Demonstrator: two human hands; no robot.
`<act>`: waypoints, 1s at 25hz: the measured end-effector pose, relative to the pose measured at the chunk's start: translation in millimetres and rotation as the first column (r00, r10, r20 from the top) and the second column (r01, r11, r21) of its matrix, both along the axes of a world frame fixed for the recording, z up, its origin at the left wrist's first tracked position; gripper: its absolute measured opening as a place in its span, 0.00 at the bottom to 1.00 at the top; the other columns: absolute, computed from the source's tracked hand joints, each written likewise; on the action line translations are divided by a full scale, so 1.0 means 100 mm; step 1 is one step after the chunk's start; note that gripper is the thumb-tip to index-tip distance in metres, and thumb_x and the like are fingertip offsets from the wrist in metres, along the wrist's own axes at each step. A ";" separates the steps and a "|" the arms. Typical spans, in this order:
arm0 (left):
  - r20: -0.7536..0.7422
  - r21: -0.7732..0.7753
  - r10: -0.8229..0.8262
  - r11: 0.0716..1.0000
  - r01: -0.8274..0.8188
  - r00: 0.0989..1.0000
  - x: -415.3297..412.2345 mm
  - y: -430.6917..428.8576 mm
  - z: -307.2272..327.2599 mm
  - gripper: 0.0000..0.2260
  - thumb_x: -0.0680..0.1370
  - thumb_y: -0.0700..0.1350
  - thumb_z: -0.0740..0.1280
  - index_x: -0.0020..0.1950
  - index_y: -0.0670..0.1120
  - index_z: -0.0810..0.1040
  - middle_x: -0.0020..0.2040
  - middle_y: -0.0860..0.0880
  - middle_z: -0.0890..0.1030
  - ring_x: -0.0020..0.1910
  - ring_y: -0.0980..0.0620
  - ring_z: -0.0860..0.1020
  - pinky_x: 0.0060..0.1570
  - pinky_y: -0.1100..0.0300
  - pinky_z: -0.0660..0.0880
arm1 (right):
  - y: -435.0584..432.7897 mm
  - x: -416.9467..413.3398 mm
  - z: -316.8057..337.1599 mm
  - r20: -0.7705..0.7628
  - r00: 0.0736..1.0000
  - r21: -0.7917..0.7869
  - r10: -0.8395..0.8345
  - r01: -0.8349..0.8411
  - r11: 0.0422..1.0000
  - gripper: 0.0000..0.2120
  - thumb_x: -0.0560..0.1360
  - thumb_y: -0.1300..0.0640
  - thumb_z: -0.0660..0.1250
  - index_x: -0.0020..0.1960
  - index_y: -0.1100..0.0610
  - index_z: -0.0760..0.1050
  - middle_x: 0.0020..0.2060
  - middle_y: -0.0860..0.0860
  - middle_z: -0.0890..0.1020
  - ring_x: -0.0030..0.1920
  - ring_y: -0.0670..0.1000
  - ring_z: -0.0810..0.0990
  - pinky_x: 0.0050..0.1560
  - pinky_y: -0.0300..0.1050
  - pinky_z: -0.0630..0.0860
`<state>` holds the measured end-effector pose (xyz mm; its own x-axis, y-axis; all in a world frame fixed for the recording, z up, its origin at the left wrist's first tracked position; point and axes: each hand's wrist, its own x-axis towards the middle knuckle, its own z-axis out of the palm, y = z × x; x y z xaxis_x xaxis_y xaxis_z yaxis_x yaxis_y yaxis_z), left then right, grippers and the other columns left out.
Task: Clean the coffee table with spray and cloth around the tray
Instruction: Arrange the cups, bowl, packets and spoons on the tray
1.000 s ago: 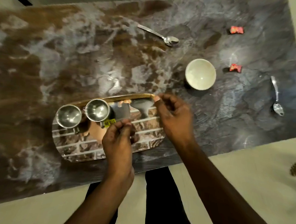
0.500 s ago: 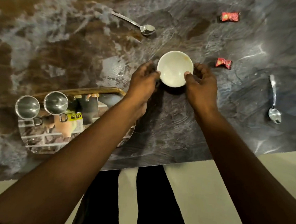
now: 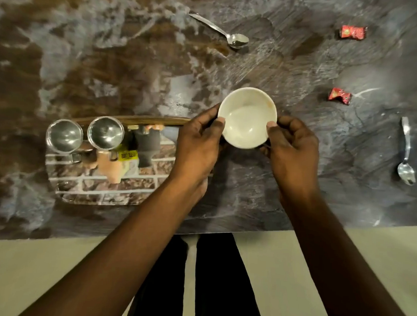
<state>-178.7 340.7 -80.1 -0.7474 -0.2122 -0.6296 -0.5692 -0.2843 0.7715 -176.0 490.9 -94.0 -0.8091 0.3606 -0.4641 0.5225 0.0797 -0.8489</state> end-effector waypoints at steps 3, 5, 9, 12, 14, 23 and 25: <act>-0.001 -0.065 0.004 0.998 -0.004 1.000 0.49 -0.52 0.15 0.14 0.87 0.40 0.68 0.71 0.49 0.84 0.66 0.49 0.88 0.66 0.48 0.86 0.64 0.45 0.85 | -0.46 0.40 0.14 0.034 0.998 -0.014 0.052 -0.052 0.999 0.04 0.82 0.54 0.72 0.57 0.51 0.82 0.48 0.51 0.89 0.50 0.51 0.88 0.50 0.51 0.86; 0.021 -0.092 0.042 0.995 -0.040 0.999 0.81 -0.91 0.23 0.14 0.86 0.40 0.68 0.69 0.51 0.85 0.64 0.52 0.89 0.62 0.51 0.87 0.58 0.53 0.87 | -0.84 0.64 0.17 0.040 0.993 -0.052 0.112 -0.110 0.993 0.02 0.82 0.56 0.73 0.53 0.50 0.82 0.45 0.51 0.89 0.47 0.51 0.89 0.47 0.50 0.86; 0.065 -0.214 0.100 0.973 -0.084 0.993 1.33 -1.63 0.23 0.14 0.86 0.38 0.68 0.65 0.54 0.86 0.55 0.62 0.90 0.56 0.59 0.88 0.50 0.63 0.86 | -1.52 1.00 0.07 0.082 0.968 -0.112 0.236 -0.227 0.968 0.04 0.81 0.57 0.74 0.51 0.49 0.82 0.45 0.50 0.89 0.46 0.51 0.89 0.42 0.44 0.85; 0.094 -0.324 0.142 0.940 -0.105 0.985 1.49 -2.06 0.12 0.14 0.85 0.37 0.69 0.62 0.54 0.86 0.53 0.62 0.90 0.56 0.55 0.88 0.49 0.64 0.86 | -1.91 1.12 -0.04 0.088 0.940 -0.091 0.329 -0.322 0.942 0.05 0.80 0.57 0.74 0.49 0.47 0.82 0.45 0.47 0.89 0.46 0.47 0.88 0.45 0.43 0.84; 0.100 -0.381 0.145 0.919 -0.097 0.984 1.52 -2.27 0.04 0.15 0.85 0.35 0.69 0.62 0.53 0.86 0.47 0.65 0.89 0.52 0.59 0.88 0.47 0.65 0.85 | -2.11 1.15 -0.11 0.099 0.928 -0.084 0.359 -0.352 0.932 0.05 0.80 0.58 0.75 0.49 0.48 0.83 0.44 0.45 0.89 0.46 0.44 0.88 0.46 0.43 0.85; 0.137 -0.373 0.097 0.927 -0.040 0.986 1.46 -2.51 -0.18 0.15 0.85 0.36 0.69 0.64 0.54 0.86 0.56 0.60 0.88 0.60 0.52 0.86 0.66 0.43 0.83 | -2.33 1.10 -0.30 0.144 0.917 -0.033 0.372 -0.371 0.928 0.03 0.79 0.59 0.75 0.51 0.53 0.83 0.44 0.44 0.88 0.44 0.40 0.87 0.43 0.32 0.79; 0.141 -0.371 0.087 0.928 -0.029 0.986 1.44 -2.53 -0.22 0.14 0.85 0.37 0.69 0.66 0.51 0.86 0.57 0.58 0.88 0.60 0.53 0.86 0.67 0.43 0.83 | -2.33 1.10 -0.34 0.155 0.919 -0.041 0.362 -0.361 0.932 0.04 0.79 0.58 0.75 0.54 0.55 0.83 0.45 0.47 0.89 0.47 0.44 0.88 0.46 0.38 0.83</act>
<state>-34.8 88.0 -101.7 -0.6281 -0.4895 -0.6049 -0.6792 -0.0345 0.7332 -65.9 258.4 -127.5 -0.7996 0.0514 -0.5984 0.5867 0.2794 -0.7601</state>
